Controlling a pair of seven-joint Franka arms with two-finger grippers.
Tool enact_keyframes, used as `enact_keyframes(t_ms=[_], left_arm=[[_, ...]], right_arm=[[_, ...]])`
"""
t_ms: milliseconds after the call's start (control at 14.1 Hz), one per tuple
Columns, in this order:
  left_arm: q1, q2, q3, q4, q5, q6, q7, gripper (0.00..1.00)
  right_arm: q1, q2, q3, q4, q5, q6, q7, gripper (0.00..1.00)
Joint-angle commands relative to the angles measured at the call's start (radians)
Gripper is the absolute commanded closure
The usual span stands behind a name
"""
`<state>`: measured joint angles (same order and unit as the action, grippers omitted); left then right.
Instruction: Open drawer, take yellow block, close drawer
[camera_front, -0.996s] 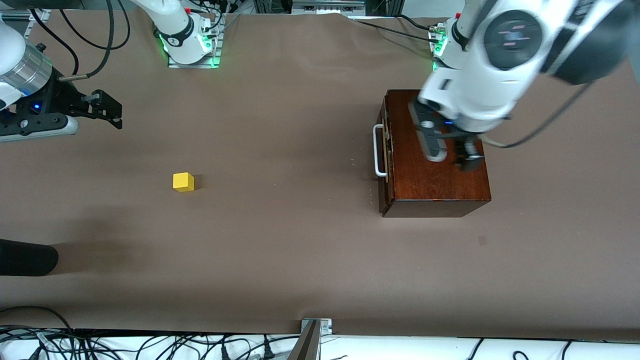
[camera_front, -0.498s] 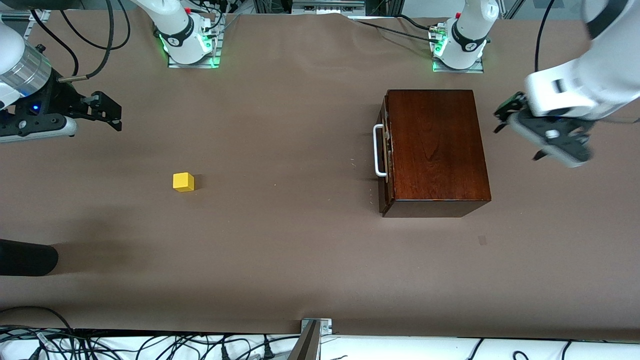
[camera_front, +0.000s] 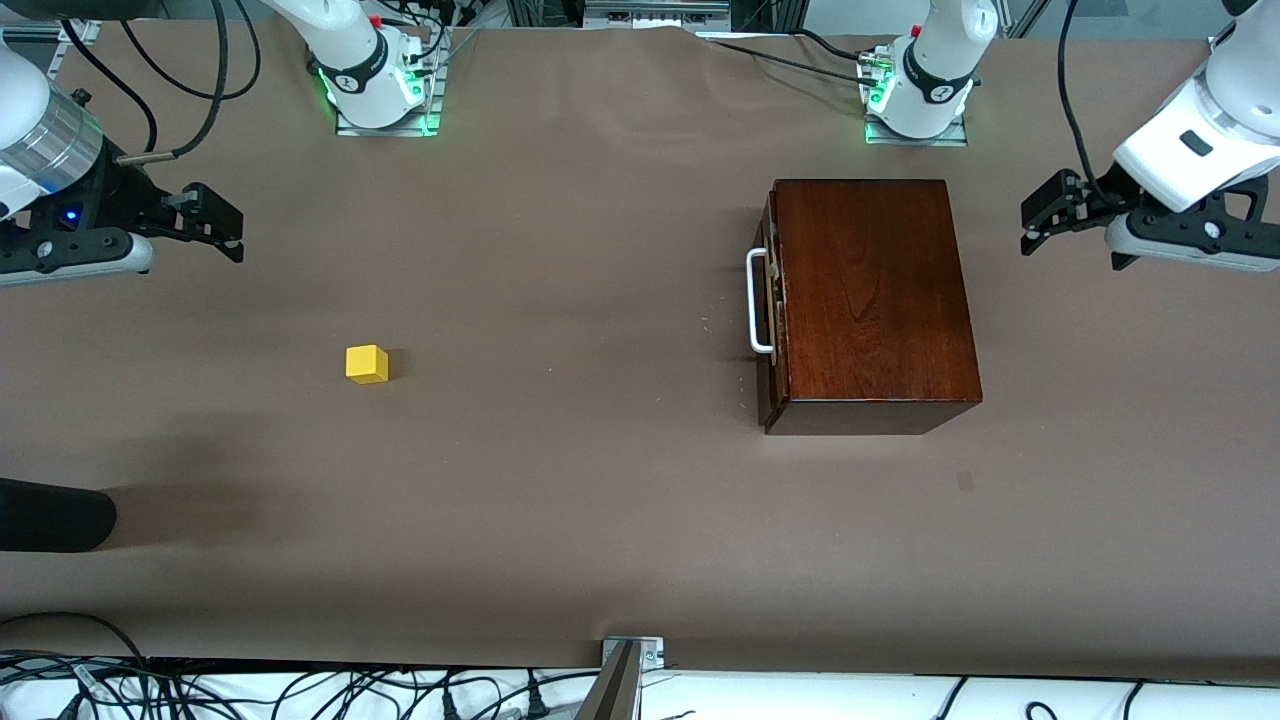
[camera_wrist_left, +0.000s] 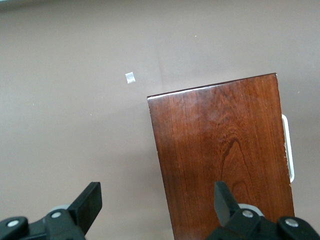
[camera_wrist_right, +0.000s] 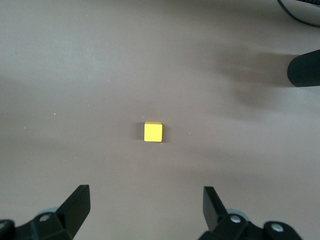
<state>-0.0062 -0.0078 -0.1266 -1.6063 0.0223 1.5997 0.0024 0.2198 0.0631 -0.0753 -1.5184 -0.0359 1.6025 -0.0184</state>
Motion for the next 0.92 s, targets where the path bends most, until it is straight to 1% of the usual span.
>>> enact_keyframes(t_ms=[0,142,284,853], left_arm=[[-0.001,-0.035,0.008,-0.047,-0.022,0.02,-0.025,0.0],[-0.001,-0.035,0.008,-0.053,-0.022,0.022,-0.025,0.0],[-0.001,-0.046,0.03,-0.085,-0.019,0.022,-0.022,0.0],[-0.011,-0.052,0.047,-0.095,-0.022,0.022,-0.03,0.0]], right_arm=[[-0.007,0.011,0.005,0.026,-0.002,-0.006,-0.012,0.0],[-0.008,0.012,0.003,0.026,-0.001,-0.004,-0.012,0.0],[-0.007,0.011,0.003,0.026,0.001,-0.004,-0.012,0.0],[-0.008,0.011,0.003,0.026,0.001,-0.004,-0.012,0.0]])
